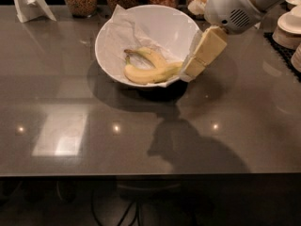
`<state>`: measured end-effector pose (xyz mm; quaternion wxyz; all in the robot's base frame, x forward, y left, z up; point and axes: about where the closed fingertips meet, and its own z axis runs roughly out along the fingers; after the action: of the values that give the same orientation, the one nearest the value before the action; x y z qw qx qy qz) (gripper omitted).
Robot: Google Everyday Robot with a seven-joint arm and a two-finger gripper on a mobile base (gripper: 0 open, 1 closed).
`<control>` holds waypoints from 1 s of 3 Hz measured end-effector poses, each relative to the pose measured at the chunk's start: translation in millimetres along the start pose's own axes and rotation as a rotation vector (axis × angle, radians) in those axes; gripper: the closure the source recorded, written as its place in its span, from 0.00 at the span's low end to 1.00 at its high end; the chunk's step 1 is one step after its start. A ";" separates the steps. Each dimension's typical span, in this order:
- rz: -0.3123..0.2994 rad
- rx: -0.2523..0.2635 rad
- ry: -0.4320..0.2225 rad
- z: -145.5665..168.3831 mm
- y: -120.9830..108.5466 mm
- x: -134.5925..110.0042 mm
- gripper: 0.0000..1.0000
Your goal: Pick banana from white bowl
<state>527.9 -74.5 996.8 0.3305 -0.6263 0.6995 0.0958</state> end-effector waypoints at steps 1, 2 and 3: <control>0.000 0.000 0.000 0.1 0.0 0.0 0.00; -0.009 -0.004 0.015 3.8 -0.6 -0.7 0.00; -0.026 -0.038 0.067 26.7 -9.5 7.0 0.00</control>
Offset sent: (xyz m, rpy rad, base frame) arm 0.0054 0.0024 -0.0056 -0.0340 0.0044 0.0060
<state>546.0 -67.4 975.0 0.2962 -0.6444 0.7000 0.0840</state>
